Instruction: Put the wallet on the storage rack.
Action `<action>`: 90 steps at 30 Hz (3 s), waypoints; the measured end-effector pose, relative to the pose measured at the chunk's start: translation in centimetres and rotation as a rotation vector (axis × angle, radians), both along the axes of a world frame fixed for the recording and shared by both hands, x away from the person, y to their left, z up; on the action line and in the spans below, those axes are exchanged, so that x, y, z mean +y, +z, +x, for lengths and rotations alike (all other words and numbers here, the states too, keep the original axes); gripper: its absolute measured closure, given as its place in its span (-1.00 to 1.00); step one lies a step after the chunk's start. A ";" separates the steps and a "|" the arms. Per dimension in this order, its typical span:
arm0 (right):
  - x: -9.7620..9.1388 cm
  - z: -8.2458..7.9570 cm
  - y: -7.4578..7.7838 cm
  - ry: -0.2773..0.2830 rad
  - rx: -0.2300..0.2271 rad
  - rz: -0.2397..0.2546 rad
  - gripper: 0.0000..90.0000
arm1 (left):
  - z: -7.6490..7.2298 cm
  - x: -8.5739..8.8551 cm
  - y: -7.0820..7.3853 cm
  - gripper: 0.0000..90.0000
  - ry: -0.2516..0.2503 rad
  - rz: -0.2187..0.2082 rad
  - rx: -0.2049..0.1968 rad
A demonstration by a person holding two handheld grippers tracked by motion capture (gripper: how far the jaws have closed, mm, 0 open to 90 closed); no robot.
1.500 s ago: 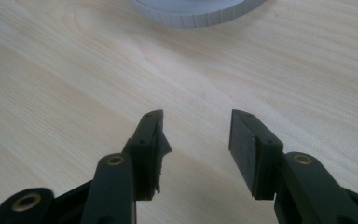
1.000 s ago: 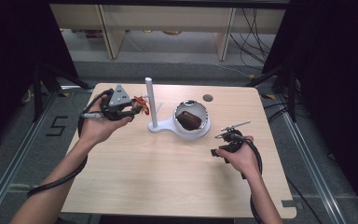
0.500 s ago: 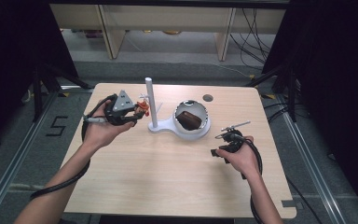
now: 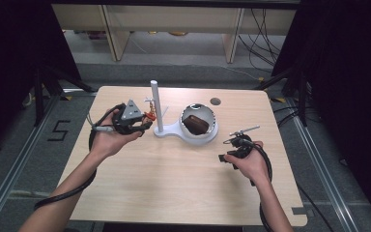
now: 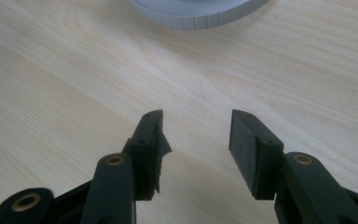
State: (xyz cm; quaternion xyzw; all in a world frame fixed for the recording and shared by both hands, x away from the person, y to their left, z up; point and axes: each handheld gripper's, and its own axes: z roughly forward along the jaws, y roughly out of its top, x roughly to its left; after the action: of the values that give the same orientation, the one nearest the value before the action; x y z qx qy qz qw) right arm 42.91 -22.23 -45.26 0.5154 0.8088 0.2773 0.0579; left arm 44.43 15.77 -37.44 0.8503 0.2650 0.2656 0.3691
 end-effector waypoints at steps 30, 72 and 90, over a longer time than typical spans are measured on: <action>0.0 -0.2 0.0 0.005 -0.002 -0.005 0.22 | 1.2 -0.8 -2.4 0.40 0.034 -0.043 0.037; -1.4 -1.1 -1.1 -0.016 -0.052 -0.005 0.18 | -3.0 8.7 -7.1 -0.20 0.170 -0.148 0.037; -1.8 -2.4 -2.8 -0.078 -0.125 0.094 0.17 | -6.2 11.7 -12.8 -0.27 0.302 -0.324 0.019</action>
State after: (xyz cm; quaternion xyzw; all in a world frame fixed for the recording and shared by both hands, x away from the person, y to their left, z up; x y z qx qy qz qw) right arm 40.55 -24.06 -48.10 0.5302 0.7691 0.3440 0.0948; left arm 38.22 27.48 -50.21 0.7329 0.4320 0.2637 0.4546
